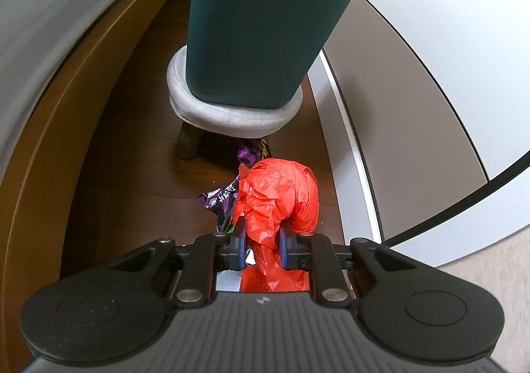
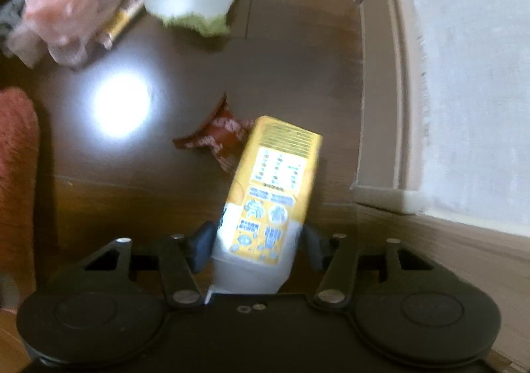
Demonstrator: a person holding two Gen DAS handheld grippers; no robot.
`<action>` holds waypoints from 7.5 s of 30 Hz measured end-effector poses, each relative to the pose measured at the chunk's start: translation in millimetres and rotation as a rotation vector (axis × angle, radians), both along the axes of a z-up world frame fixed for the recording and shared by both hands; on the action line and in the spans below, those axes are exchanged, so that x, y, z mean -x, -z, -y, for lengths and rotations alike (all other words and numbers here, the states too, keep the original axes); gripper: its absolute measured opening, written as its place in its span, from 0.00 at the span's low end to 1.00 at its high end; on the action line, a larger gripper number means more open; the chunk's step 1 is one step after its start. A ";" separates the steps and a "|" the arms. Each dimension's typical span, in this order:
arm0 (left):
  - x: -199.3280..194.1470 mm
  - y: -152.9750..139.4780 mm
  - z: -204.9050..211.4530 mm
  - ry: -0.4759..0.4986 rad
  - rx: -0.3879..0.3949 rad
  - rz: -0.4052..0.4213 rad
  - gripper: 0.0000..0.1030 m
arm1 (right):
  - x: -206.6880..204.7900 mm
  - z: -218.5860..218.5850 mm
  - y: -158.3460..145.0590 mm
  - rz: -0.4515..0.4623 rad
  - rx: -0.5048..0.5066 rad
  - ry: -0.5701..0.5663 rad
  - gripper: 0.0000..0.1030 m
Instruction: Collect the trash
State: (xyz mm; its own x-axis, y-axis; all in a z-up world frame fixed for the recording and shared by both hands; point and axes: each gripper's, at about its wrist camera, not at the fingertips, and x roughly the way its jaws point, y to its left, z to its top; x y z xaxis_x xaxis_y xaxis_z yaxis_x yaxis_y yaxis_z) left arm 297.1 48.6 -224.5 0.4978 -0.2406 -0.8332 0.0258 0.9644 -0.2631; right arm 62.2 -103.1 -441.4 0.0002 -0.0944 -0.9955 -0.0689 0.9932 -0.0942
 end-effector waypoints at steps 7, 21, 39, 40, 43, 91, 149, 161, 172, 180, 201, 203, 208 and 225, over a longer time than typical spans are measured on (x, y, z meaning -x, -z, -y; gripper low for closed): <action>3.9 -7.8 -0.2 0.001 -0.002 0.021 0.17 | -10.7 9.6 -57.8 0.118 -0.056 -0.001 0.49; 1.0 -60.7 -3.4 0.011 -0.007 0.129 0.17 | -81.5 0.4 -200.7 0.503 -0.206 -0.054 0.49; -89.3 -221.3 -11.4 0.003 -0.072 0.417 0.17 | -283.1 -3.9 -412.0 1.003 -0.215 -0.083 0.49; -97.5 -226.8 -10.4 0.009 -0.077 0.425 0.17 | -293.2 -6.0 -414.0 1.011 -0.213 -0.086 0.49; -130.7 -237.7 -6.6 0.016 -0.111 0.445 0.17 | -325.9 -13.2 -423.3 1.035 -0.210 -0.093 0.49; -272.0 -130.1 -3.2 0.102 -0.262 0.255 0.64 | -450.6 -63.4 -346.9 0.805 -0.066 -0.170 0.70; 3.4 126.9 -29.1 0.109 -0.300 -0.245 0.74 | -140.7 31.5 -123.2 0.330 -0.232 -0.108 0.93; 44.3 233.8 1.2 0.296 -0.337 -0.394 0.73 | -79.5 34.1 -16.0 0.058 -0.209 -0.109 0.89; 39.3 269.6 6.8 0.305 -0.328 -0.440 0.73 | -69.5 44.0 28.3 -0.035 -0.204 0.115 0.76; 37.7 279.3 10.4 0.316 -0.300 -0.478 0.54 | -66.0 44.2 36.5 -0.065 -0.188 0.109 0.54; 58.9 254.0 7.5 0.328 -0.276 -0.467 0.25 | -60.4 33.2 4.6 0.020 -0.089 0.041 0.25; 61.8 242.8 7.9 0.327 -0.288 -0.441 0.24 | -58.1 25.5 -7.2 0.043 -0.084 0.016 0.25; 64.1 203.5 4.3 0.322 -0.240 -0.384 0.22 | -56.1 18.7 -38.8 0.117 -0.097 -0.027 0.25; 37.5 40.1 -21.9 0.139 -0.108 -0.028 0.22 | -82.6 -6.0 -181.2 0.449 -0.257 -0.067 0.24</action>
State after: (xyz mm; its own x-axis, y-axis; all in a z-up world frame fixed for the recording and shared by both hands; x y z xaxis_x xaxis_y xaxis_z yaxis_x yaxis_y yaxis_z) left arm 259.6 70.5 -264.6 0.4423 -0.2143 -0.8709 0.1551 0.9747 -0.1610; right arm 144.8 -97.1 -260.2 0.4303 0.1680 -0.8869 -0.1417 0.9829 0.1174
